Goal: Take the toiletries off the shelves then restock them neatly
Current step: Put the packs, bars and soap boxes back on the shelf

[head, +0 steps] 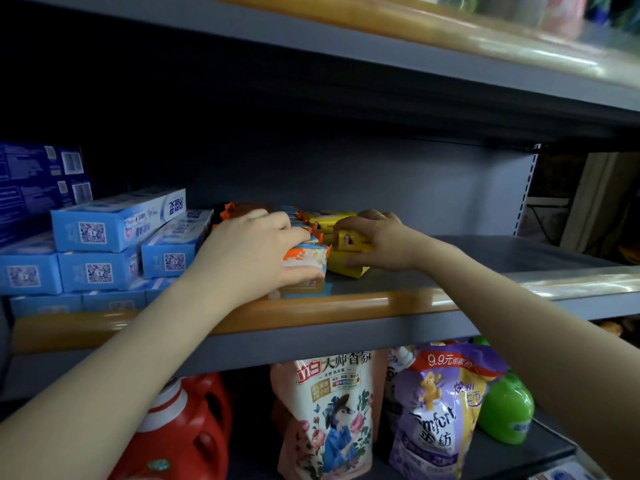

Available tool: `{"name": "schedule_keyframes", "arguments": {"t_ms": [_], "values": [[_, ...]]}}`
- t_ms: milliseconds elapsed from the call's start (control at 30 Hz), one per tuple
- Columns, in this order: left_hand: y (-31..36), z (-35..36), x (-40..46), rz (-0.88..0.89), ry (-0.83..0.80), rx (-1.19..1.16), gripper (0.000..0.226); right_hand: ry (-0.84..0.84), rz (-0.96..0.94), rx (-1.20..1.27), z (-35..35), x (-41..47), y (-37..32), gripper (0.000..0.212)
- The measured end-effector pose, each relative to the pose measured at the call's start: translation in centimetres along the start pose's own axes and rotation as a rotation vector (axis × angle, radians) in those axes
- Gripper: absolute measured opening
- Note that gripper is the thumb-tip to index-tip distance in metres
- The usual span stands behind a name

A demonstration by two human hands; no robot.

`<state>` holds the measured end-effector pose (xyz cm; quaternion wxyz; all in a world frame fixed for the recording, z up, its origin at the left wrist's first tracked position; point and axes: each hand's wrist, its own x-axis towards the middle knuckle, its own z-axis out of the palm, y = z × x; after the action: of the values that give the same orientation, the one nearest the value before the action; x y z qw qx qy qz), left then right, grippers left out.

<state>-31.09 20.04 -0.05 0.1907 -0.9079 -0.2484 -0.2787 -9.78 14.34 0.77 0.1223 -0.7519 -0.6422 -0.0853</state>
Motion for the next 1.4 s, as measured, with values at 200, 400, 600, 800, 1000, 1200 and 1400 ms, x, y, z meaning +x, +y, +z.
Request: {"name": "schedule_keyframes", "arguments": {"t_ms": [200,400,600,800,1000,1200,1400], "values": [[0.0,0.1,0.0,0.009,0.001,0.006,0.064,-0.185,-0.175,0.276,-0.7,0.7,1.9,0.082],[0.0,0.0,0.0,0.012,-0.001,0.012,0.064,-0.285,-0.158,0.247,-0.8,2.4,3.2,0.094],[0.0,0.1,0.0,0.006,0.01,0.006,0.065,-0.007,-0.102,0.072,0.1,2.3,3.9,0.082],[0.0,0.2,-0.1,0.016,0.036,0.012,0.068,-0.045,-0.098,0.002,0.5,3.5,2.7,0.073],[0.0,0.3,-0.1,0.033,0.044,0.043,0.066,-0.154,-0.116,-0.053,-0.4,5.1,2.9,0.061],[-0.1,0.4,-0.1,0.052,0.034,0.093,0.067,0.161,-0.031,-0.348,-0.2,3.7,0.9,0.044],[0.2,-0.1,-0.5,0.159,0.216,0.1,0.058,0.578,-0.232,-0.034,-0.3,-3.3,-0.4,0.02]]}}
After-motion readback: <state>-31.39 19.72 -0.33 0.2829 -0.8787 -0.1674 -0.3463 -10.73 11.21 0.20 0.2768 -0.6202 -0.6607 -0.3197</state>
